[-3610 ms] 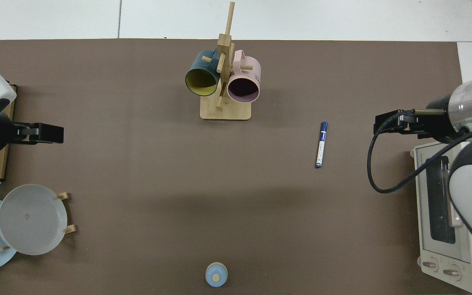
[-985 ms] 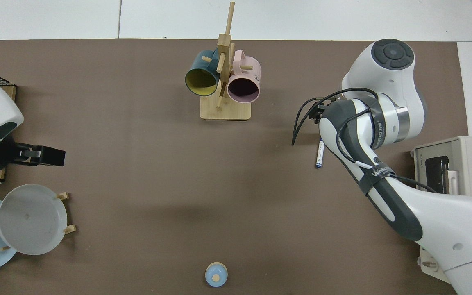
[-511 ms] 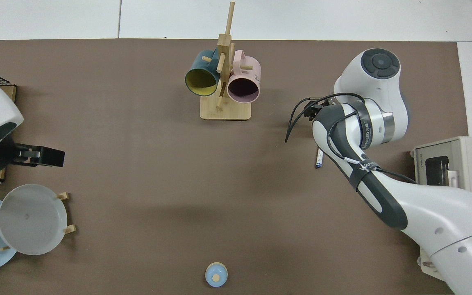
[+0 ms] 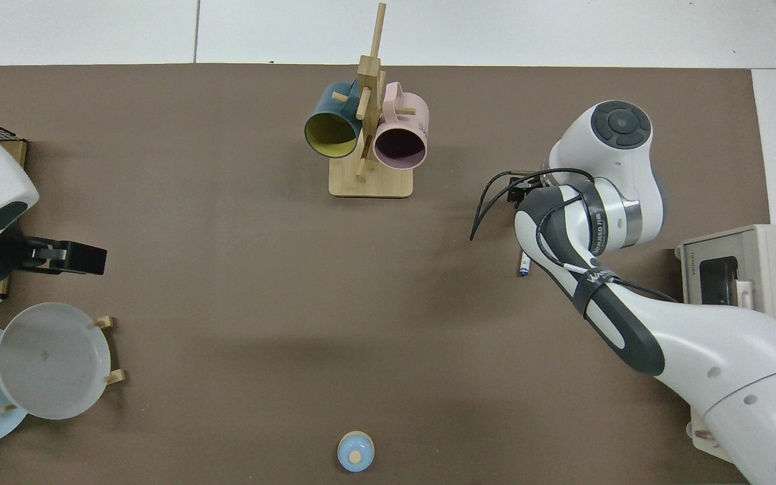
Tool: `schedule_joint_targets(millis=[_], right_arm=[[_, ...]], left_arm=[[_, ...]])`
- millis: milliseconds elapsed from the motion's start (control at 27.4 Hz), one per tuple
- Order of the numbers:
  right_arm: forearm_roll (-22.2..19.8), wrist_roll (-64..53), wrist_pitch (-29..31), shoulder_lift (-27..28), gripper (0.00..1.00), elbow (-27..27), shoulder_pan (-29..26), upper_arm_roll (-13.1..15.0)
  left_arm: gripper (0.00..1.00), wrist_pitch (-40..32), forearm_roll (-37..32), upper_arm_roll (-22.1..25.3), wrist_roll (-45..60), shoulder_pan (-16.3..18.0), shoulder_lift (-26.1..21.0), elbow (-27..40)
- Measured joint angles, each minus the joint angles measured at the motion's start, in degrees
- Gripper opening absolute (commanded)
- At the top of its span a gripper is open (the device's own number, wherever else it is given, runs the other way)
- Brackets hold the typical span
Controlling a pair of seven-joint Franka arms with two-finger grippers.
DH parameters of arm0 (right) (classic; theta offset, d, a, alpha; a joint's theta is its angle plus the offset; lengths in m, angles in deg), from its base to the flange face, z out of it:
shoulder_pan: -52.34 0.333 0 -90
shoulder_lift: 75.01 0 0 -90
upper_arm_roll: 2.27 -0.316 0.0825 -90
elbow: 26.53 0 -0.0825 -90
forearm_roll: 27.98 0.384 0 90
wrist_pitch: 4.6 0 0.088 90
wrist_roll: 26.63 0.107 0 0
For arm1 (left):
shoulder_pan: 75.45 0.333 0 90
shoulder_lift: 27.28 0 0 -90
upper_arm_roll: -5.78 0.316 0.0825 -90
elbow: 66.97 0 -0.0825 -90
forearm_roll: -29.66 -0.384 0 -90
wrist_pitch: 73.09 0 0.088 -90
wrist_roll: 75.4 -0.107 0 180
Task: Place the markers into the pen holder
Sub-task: 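Close the right gripper around the white marker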
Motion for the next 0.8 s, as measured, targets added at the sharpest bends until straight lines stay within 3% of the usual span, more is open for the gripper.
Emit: schedule_joint_targets(millis=[182,219,802], right_arm=[[0.0,0.52,0.0,-0.01,0.03,-0.04,0.0,0.0],[0.0,0.79,0.0,-0.01,0.0,-0.05,0.0,-0.01],[0.15,2.37,-0.7,-0.85,0.0,0.19,0.16,-0.31]], left_arm=[[1.0,-0.01,0.0,0.0,0.0,0.0,0.0,0.0],[1.0,-0.01,0.0,0.0,0.0,0.0,0.0,0.0],[1.0,-0.02,0.0,0.0,0.0,0.0,0.0,0.02]])
